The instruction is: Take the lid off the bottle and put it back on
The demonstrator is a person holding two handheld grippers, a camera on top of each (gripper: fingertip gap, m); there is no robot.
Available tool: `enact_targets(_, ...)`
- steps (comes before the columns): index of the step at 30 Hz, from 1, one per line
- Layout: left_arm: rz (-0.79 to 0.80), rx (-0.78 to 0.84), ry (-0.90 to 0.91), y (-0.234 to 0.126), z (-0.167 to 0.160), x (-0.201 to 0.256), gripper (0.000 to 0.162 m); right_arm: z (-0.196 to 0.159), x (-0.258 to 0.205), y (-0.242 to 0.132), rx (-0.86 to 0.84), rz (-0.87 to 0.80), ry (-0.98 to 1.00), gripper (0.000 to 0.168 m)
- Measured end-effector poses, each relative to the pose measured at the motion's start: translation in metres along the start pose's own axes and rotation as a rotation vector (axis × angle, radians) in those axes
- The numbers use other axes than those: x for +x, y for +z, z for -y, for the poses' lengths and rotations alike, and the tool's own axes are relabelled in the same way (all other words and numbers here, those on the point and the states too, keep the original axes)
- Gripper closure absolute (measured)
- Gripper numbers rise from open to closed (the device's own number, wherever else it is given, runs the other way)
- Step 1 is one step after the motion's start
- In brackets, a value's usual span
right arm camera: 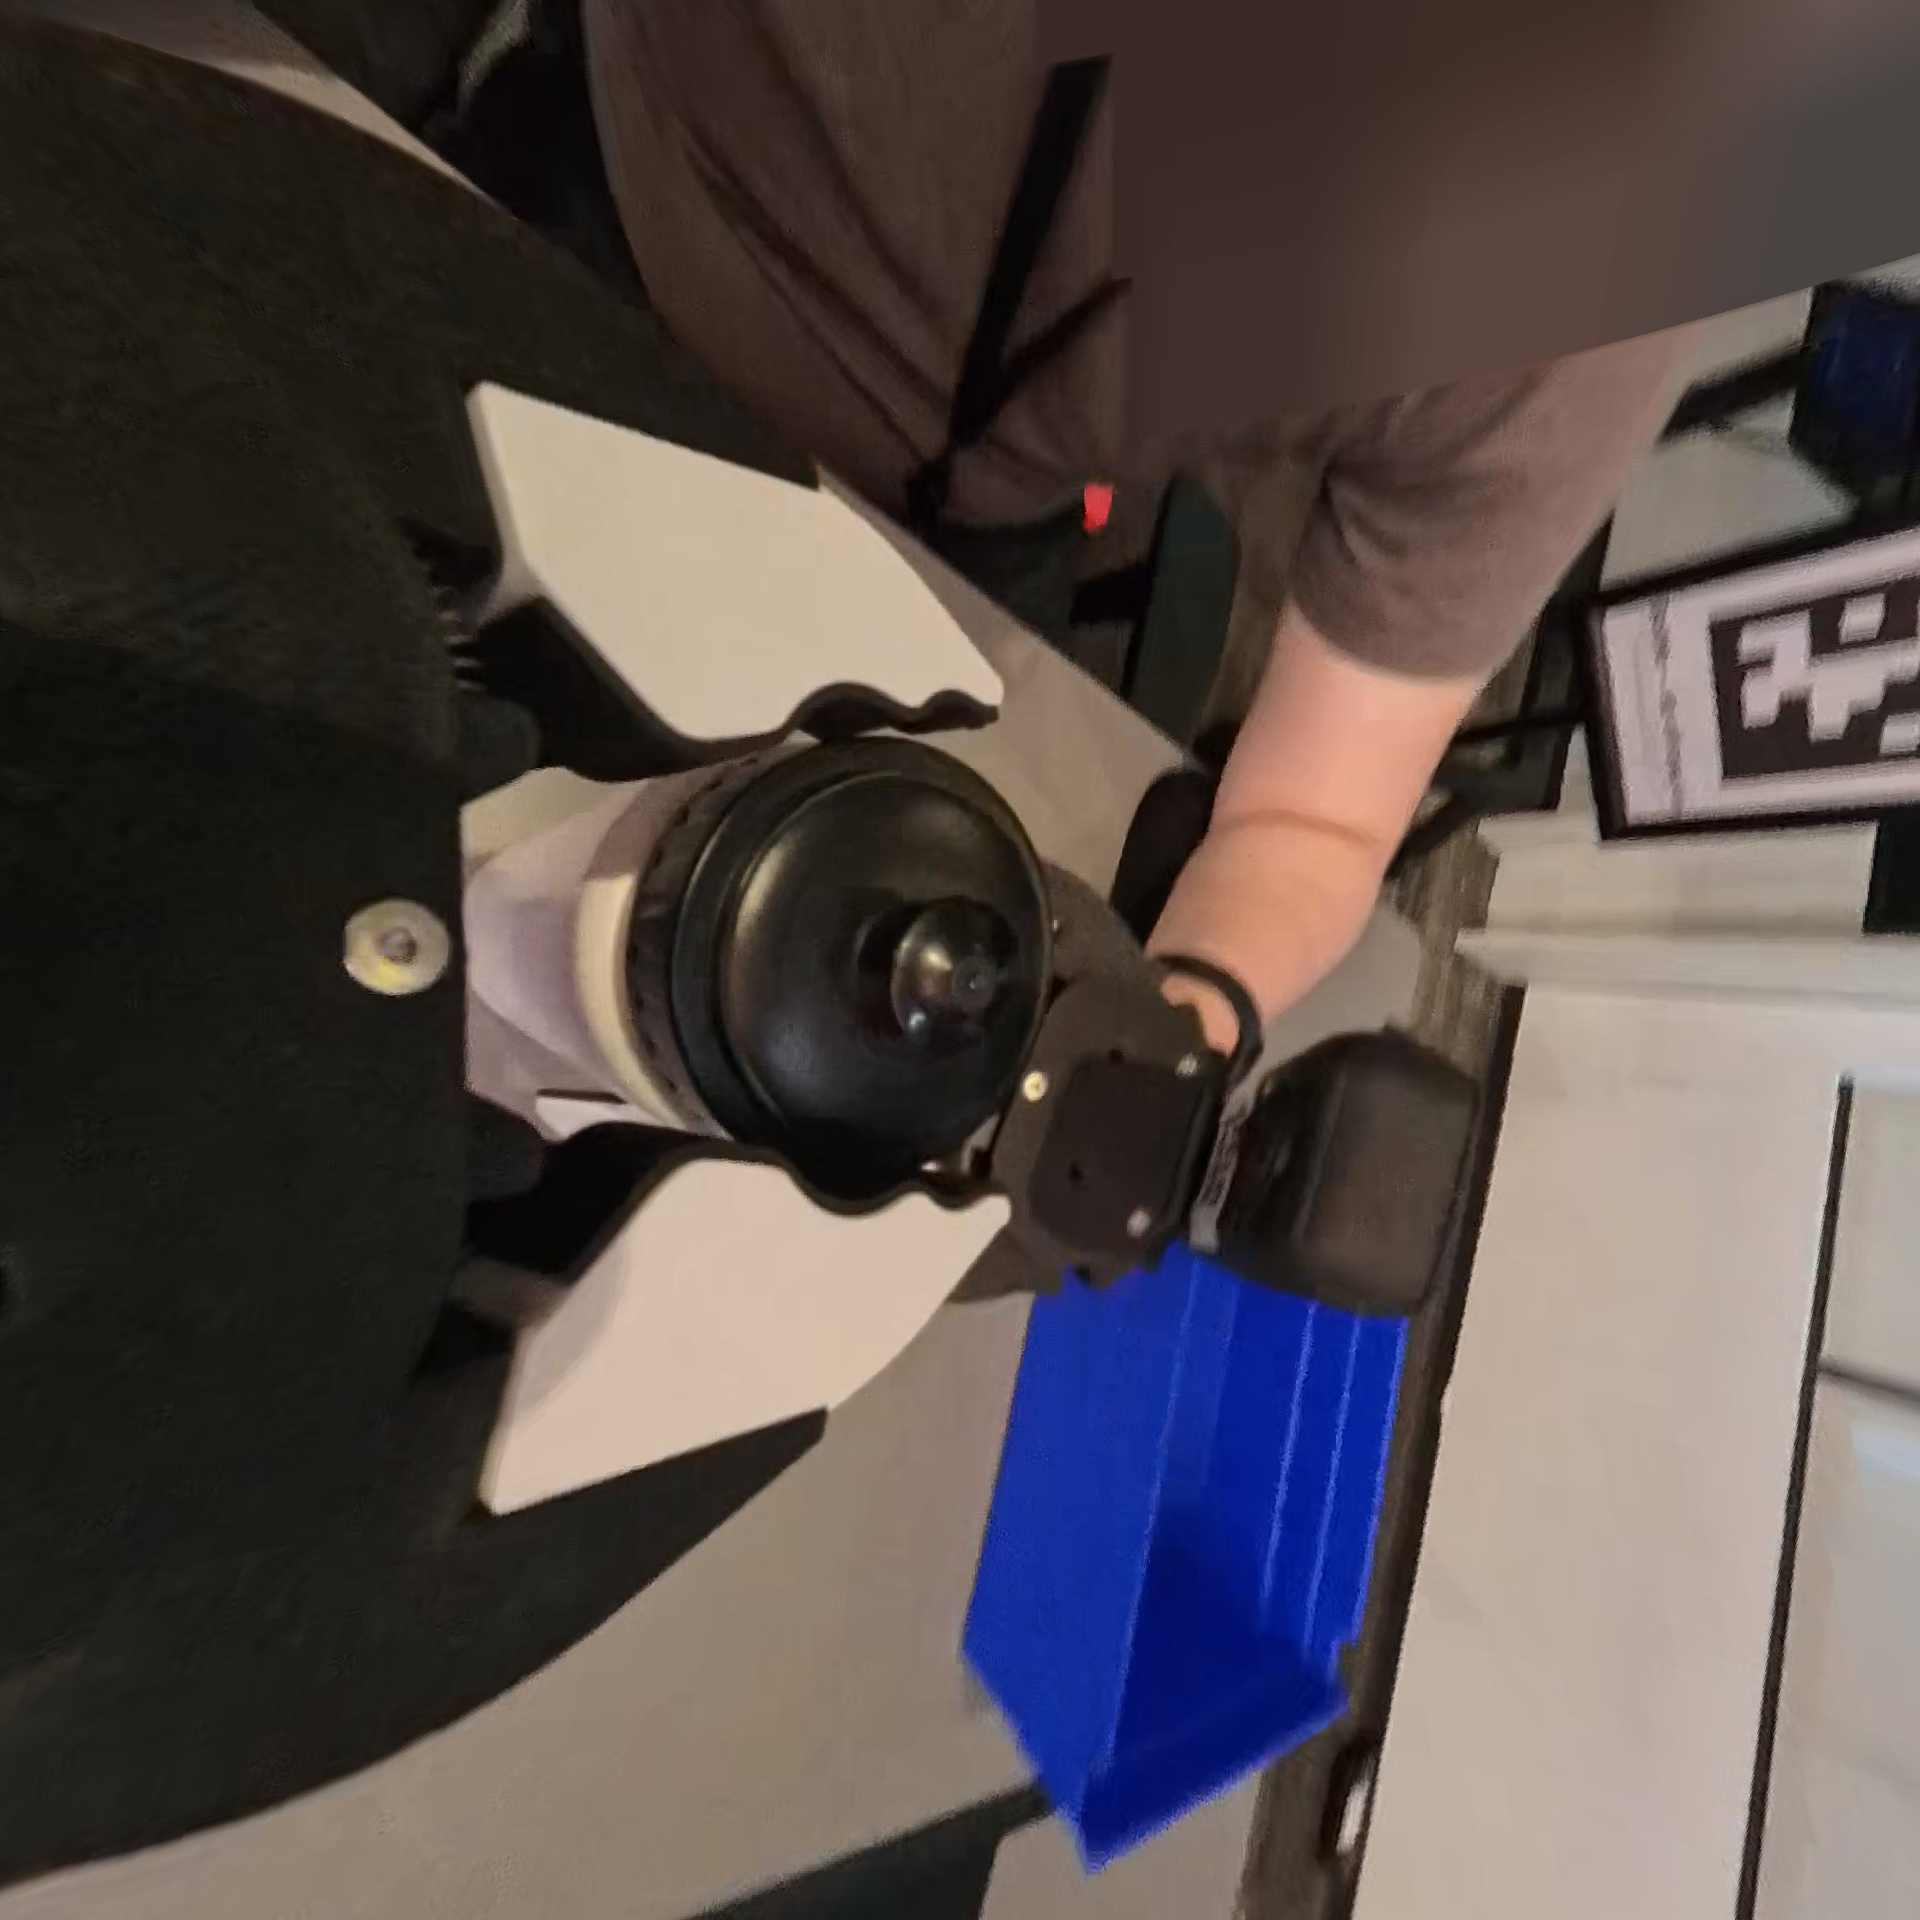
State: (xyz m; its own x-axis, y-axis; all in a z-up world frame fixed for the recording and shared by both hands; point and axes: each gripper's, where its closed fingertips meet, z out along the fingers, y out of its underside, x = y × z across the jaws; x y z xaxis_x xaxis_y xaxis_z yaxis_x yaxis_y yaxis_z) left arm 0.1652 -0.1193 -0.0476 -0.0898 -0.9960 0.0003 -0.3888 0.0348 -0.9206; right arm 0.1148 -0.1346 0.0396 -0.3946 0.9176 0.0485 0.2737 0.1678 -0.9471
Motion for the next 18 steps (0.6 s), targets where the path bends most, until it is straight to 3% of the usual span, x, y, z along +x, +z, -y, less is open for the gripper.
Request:
enact_targets(3,-0.148,0.014,0.056,0.006,0.002,0.031,0.077,0.006,-0.032,0.005,0.072,0.201,-0.049,0.086)
enact_targets(6,-0.146,0.000,0.072,0.006,0.002,0.033,0.077,0.008,-0.030,0.006,0.092,0.199,-0.052,0.085)
enact_targets(14,0.304,-0.042,-0.115,-0.019,-0.009,-0.055,0.077,-0.005,0.071,-0.021,0.086,-0.364,0.186,0.071)
enact_targets(18,0.366,-0.050,-0.163,-0.025,-0.011,-0.066,0.077,-0.012,0.084,-0.023,0.050,-0.447,0.197,0.076)
